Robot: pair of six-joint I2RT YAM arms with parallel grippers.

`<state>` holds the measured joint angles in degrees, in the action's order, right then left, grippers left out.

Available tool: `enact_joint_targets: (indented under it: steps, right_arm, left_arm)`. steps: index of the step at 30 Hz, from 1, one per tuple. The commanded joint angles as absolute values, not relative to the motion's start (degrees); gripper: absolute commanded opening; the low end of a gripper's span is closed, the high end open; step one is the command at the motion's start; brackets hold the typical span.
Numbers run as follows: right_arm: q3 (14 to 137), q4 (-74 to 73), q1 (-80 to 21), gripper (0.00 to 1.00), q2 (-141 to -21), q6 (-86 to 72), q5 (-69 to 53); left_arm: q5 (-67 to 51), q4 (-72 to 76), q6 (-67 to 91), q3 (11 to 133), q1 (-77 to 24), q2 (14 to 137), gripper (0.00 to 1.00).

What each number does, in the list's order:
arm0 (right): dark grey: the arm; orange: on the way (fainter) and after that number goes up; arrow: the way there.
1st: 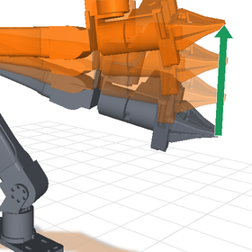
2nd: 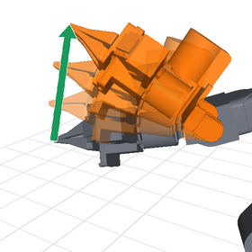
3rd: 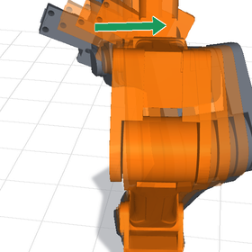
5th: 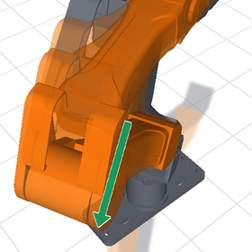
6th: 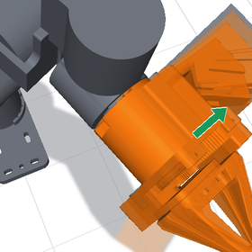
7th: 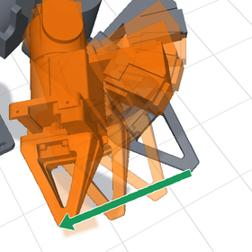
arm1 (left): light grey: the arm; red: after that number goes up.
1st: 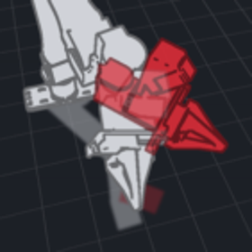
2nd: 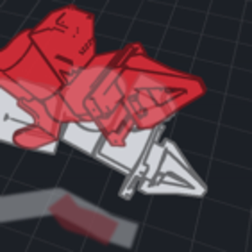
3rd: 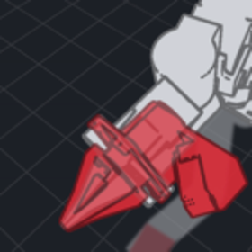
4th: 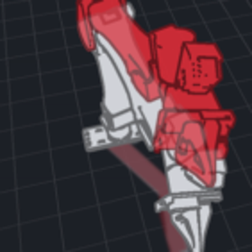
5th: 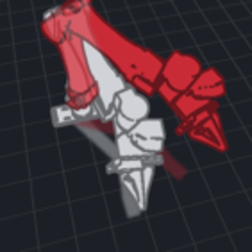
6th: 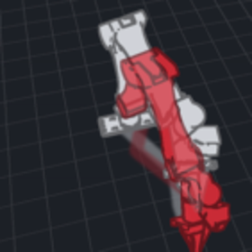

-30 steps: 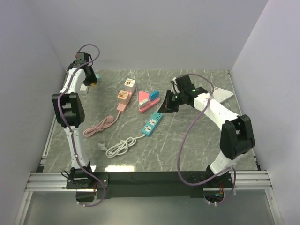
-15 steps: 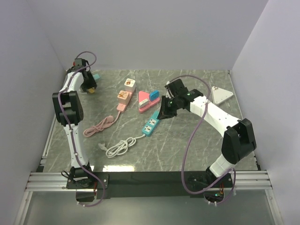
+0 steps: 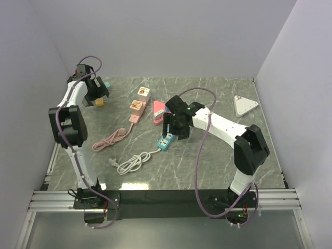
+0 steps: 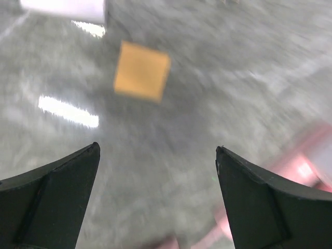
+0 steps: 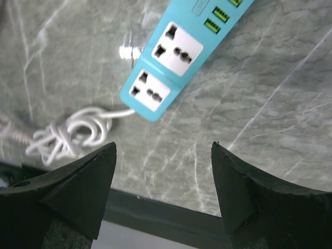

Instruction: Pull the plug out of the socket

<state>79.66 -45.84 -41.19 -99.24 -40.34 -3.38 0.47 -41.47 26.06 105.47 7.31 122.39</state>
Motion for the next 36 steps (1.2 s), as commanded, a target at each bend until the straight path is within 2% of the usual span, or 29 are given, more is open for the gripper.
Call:
enact_joint_targets:
  steps: [1,8,14,17,19,23,26,27,31,36]
  right_arm:
    - [83.76,-46.67,-43.32,0.81,-102.91,-48.33,2.37]
    - [88.15,-45.79,-44.56,0.81,-111.52,-54.75,2.72]
    - [93.08,-49.66,-44.47,0.78,-117.24,-55.72,4.05]
    - [92.20,-49.13,-44.38,0.68,-119.09,-55.20,3.17]
    - [89.75,-47.91,-44.03,0.56,-119.45,-54.67,2.20]
    - [78.44,-44.30,-41.14,0.38,-114.72,-53.44,1.93]
    - [70.26,-40.88,-35.35,0.07,-110.50,-50.82,1.93]
    - [69.01,-40.52,-33.59,0.00,-109.70,-49.93,2.11]
    - [67.41,-42.01,-22.79,0.00,-106.97,-43.96,7.88]
    - [79.78,-48.06,-14.78,0.00,-112.75,-34.91,15.72]
  left_arm:
    - [-5.25,-40.52,28.83,100.65,7.03,109.80,0.99]
    - [-7.47,-39.72,30.15,87.65,4.22,93.72,0.99]
    - [-7.83,-39.46,29.97,82.01,3.60,87.54,0.99]
    - [-7.29,-40.08,29.45,81.21,3.60,87.54,1.00]
    - [-7.12,-40.52,29.18,81.04,3.60,87.80,1.00]
    - [-6.68,-40.25,28.65,80.25,3.60,87.28,0.99]
    - [-6.85,-40.08,28.21,79.98,3.60,87.36,1.00]
    - [-6.94,-40.08,28.30,79.98,3.60,87.45,1.00]
    - [-7.56,-39.73,28.48,79.89,3.60,87.80,0.99]
    - [-9.40,-38.76,29.44,79.72,3.69,88.15,0.99]
